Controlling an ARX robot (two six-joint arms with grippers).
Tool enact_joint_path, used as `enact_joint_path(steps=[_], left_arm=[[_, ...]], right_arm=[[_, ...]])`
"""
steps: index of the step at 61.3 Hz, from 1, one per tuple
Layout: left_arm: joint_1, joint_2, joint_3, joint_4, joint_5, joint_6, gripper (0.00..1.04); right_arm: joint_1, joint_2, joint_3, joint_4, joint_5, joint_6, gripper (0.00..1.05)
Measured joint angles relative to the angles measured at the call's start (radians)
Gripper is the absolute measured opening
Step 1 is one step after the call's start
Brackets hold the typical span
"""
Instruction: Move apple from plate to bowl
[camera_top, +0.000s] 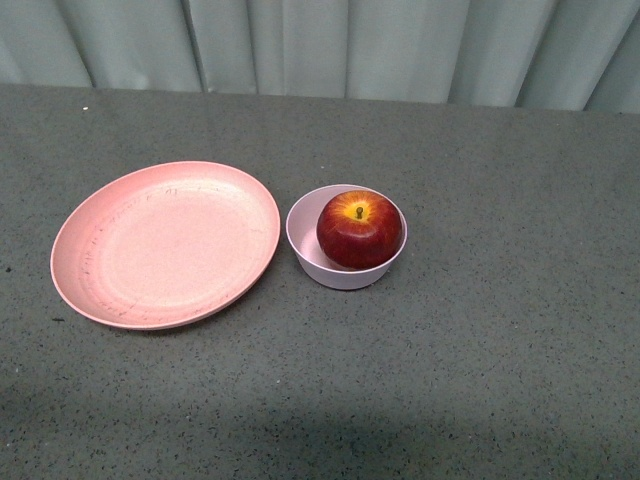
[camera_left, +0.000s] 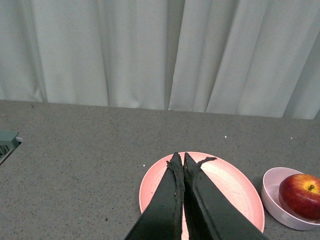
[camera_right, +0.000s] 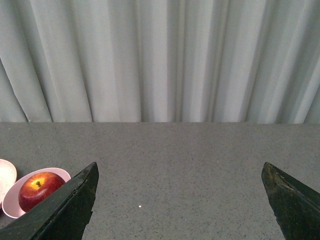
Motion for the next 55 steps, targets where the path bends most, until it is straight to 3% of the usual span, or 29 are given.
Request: enact_joint_path(steps=[21, 55], left_arm=[[0.000, -0.204, 0.000, -0.193, 0.000, 0.000, 0.04], [0.000, -0.388, 0.000, -0.373, 0.001, 0.000, 0.04]], right_arm=[[0.000, 0.000, 0.000, 0.000, 0.000, 0.000, 0.95], [0.000, 0.000, 0.000, 0.000, 0.000, 0.000, 0.95]])
